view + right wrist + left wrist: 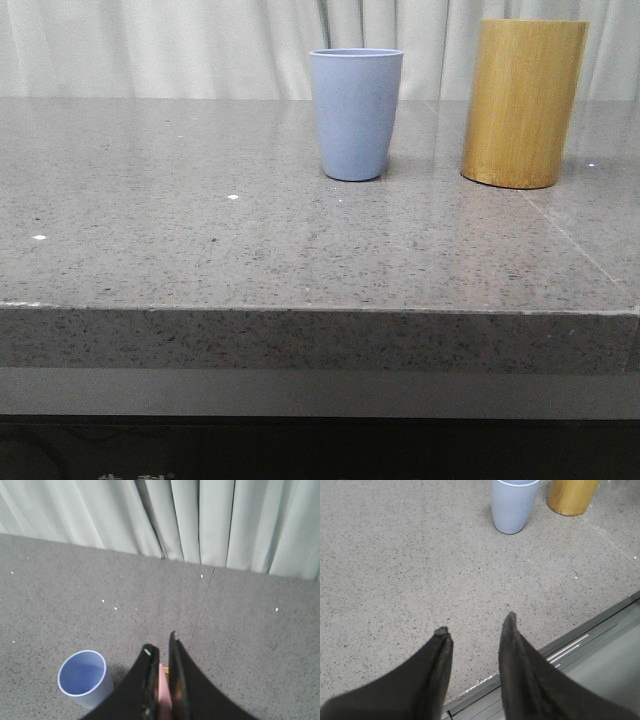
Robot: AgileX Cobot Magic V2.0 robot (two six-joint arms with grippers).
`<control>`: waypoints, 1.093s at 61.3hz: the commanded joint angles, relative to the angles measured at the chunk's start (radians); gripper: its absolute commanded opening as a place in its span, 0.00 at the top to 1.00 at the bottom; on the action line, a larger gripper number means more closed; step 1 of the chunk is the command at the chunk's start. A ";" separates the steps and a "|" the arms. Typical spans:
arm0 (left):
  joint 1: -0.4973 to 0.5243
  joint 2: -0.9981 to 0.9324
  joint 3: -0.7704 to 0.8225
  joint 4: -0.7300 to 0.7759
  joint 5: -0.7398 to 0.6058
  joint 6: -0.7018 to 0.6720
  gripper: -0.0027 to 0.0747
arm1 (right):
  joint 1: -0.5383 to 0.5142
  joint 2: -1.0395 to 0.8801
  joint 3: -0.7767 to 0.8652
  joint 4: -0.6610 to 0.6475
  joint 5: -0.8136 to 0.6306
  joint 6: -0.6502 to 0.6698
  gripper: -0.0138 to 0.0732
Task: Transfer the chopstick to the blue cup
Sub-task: 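Lift the pink chopstick with the right gripper over the blue cup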
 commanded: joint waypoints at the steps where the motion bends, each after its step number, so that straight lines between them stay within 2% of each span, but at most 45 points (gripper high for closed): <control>1: 0.004 -0.001 -0.025 -0.011 -0.074 0.003 0.65 | -0.001 -0.046 -0.032 0.015 -0.053 -0.011 0.92; 11: 0.004 -0.001 -0.025 -0.011 -0.074 0.003 0.65 | 0.062 -0.045 -0.032 0.015 -0.063 -0.011 0.92; 27: 0.004 -0.001 -0.025 -0.011 -0.074 0.003 0.65 | 0.329 0.023 -0.031 -0.080 -0.166 -0.011 0.92; 38: 0.004 -0.001 -0.025 -0.011 -0.074 0.003 0.65 | 0.443 0.103 -0.031 -0.175 -0.179 -0.011 0.91; 67: 0.004 -0.001 -0.025 -0.011 -0.074 0.003 0.65 | 0.468 0.275 -0.031 -0.167 -0.218 -0.011 0.91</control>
